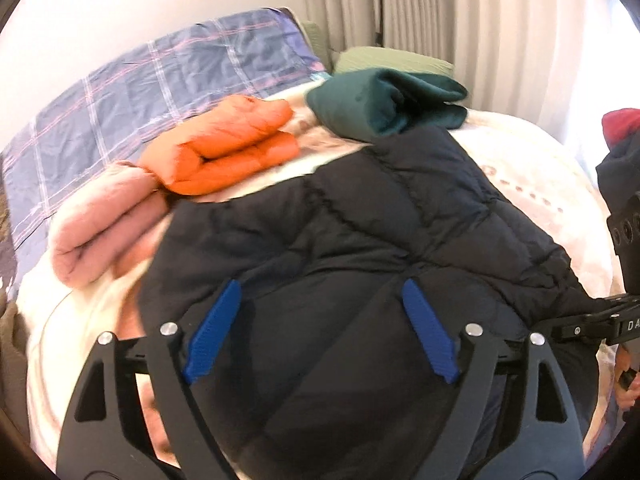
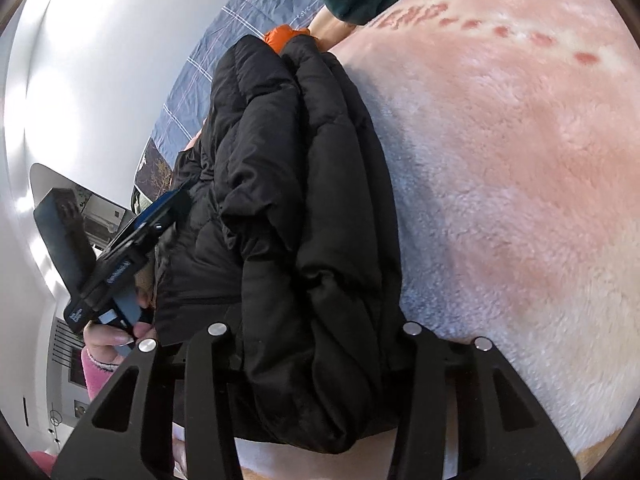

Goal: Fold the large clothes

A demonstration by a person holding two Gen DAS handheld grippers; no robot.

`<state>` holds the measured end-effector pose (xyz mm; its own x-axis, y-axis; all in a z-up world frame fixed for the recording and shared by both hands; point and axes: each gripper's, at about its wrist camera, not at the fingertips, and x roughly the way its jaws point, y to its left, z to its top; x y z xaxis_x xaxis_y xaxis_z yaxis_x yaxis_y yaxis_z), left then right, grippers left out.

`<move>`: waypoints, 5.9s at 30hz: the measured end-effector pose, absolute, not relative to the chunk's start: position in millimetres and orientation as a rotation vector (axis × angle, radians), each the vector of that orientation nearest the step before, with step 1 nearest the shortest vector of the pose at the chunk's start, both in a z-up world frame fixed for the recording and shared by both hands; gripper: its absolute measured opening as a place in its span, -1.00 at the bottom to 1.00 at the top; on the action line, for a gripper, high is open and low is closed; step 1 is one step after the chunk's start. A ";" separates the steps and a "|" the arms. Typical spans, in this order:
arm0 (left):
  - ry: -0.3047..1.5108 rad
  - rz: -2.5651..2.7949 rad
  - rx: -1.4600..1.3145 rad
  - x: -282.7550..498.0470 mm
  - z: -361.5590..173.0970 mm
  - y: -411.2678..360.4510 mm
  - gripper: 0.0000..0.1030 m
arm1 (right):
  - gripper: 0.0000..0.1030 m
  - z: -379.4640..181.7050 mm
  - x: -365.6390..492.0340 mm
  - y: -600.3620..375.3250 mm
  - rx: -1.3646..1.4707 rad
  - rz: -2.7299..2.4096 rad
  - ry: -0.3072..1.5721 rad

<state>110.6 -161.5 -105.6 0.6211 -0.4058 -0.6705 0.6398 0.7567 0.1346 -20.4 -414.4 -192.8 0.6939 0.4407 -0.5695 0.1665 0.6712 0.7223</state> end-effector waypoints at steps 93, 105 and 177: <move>0.438 -0.017 0.000 143.4 -38.1 161.6 0.96 | 0.92 -46.5 145.6 -86.7 0.001 0.346 0.521; 0.366 -0.016 0.039 24.2 -49.9 51.8 0.96 | 0.97 -36.6 38.6 -139.9 0.008 0.112 0.496; 0.496 -0.014 0.133 -10.5 -81.6 -35.5 0.96 | 0.97 -56.8 -9.2 -195.7 0.025 -0.037 0.519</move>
<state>-10.5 -35.5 -81.6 0.8794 0.0188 -0.4758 0.0458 0.9912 0.1238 -9.2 -195.7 -56.8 0.8679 -0.0288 -0.4959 0.0415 0.9990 0.0145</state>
